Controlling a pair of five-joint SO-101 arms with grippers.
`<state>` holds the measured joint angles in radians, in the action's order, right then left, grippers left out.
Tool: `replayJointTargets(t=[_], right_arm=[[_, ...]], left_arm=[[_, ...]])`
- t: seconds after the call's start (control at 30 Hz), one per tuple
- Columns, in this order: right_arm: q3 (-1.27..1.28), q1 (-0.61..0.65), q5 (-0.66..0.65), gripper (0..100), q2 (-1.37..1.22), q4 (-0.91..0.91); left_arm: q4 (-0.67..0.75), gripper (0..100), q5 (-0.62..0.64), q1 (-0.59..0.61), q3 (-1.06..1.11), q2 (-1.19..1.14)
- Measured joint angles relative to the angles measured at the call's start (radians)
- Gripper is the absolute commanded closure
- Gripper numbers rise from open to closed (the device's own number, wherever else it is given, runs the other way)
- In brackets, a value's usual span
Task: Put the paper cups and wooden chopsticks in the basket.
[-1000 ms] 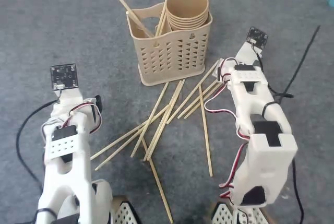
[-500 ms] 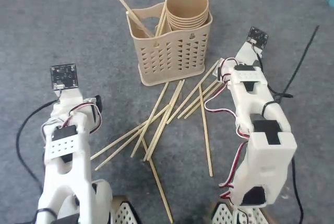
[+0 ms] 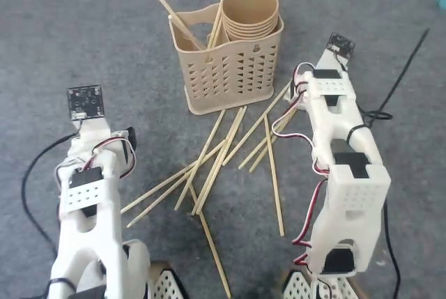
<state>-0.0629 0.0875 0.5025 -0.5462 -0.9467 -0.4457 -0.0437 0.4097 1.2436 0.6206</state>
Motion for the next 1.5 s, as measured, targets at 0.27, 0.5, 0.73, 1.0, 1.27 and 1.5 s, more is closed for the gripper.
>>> replayJointTargets(t=[0.27,0.5,0.73,1.0,1.27,1.5], right_arm=[[-0.005,0.0,0.0,99.0,0.126,-0.189],[-0.003,0.0,-0.002,99.0,0.204,-0.265],[-0.003,-0.006,-0.002,99.0,0.382,-0.275],[-0.003,-0.005,-0.057,99.0,0.727,-0.201],[-0.003,0.126,-0.107,99.0,0.98,-0.021],[-0.002,0.356,-0.222,99.0,1.049,0.264]], left_arm=[[0.0,78,0.0,0.0,0.0,0.0],[0.0,78,0.0,0.0,0.0,0.0],[0.0,78,0.0,0.0,0.0,0.0],[0.0,78,0.0,0.0,0.0,0.0],[0.0,79,0.0,0.0,0.0,0.0],[0.005,79,0.0,0.0,0.017,0.0]])
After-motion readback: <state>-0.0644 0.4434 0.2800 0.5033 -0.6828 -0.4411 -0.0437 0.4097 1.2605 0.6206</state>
